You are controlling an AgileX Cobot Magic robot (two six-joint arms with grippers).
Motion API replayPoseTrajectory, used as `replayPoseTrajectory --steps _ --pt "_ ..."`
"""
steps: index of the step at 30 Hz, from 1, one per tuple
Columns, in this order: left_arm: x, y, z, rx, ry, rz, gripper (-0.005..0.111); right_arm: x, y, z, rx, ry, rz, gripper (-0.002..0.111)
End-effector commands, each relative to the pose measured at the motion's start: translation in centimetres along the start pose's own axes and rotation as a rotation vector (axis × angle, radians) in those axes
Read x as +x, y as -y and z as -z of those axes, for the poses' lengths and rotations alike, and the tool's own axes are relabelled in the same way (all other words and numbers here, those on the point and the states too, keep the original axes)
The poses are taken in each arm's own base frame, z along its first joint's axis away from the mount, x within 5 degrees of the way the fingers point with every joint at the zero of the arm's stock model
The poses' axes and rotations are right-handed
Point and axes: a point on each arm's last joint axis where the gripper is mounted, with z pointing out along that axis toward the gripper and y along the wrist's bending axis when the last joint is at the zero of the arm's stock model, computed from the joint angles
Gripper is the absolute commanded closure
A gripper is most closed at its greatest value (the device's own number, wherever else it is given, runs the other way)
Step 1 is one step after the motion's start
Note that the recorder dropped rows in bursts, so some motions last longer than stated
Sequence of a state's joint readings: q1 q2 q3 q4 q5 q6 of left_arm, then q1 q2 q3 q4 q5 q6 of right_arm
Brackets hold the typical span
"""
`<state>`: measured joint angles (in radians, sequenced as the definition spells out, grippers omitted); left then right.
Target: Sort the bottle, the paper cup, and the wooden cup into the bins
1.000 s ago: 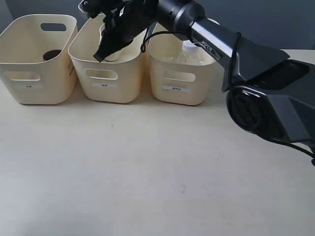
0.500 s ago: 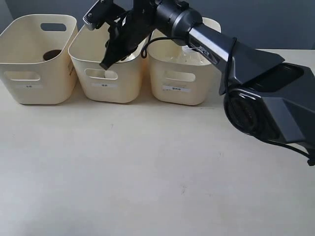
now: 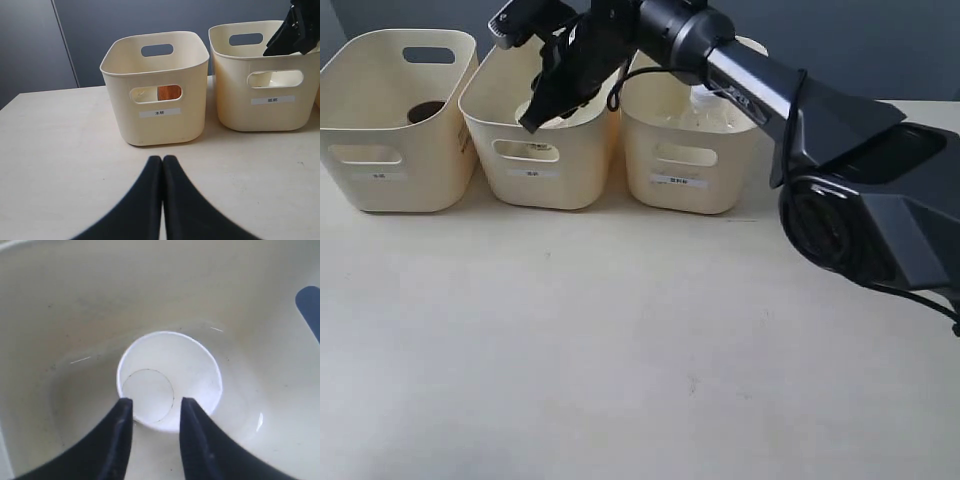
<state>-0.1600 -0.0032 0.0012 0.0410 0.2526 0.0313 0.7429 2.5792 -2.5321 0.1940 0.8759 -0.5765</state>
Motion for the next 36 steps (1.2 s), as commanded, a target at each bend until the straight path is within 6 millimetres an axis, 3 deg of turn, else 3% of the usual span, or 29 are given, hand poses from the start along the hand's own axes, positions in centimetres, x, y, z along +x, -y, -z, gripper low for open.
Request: replayPoseTrajectory --steps 1,2,3,15,24,32,36 --pt "-0.2 0.0 0.0 0.002 0.012 0.001 0.107 -2.0 0.7 4.2 0.018 0.029 -0.019 0.095" --pt "-0.2 0.0 0.0 0.002 0.012 0.001 0.107 -2.5 0.7 5.0 0.014 0.039 -0.021 0.107" --pt "-0.2 0.0 0.0 0.002 0.012 0.001 0.107 -3.0 0.7 5.9 0.020 0.053 -0.018 0.108" --pt "-0.2 0.0 0.0 0.002 0.012 0.001 0.107 -5.8 -0.9 14.2 -0.120 0.080 -0.041 0.109" --pt "-0.2 0.0 0.0 0.002 0.012 0.001 0.107 -7.8 -1.8 22.5 -0.026 0.113 -0.029 0.109" --pt "-0.2 0.0 0.0 0.002 0.012 0.001 0.107 -9.9 -4.6 33.0 0.055 0.280 -0.003 0.109" --pt "-0.2 0.0 0.0 0.002 0.012 0.001 0.107 -9.9 -6.3 40.0 0.160 0.377 -0.002 0.109"
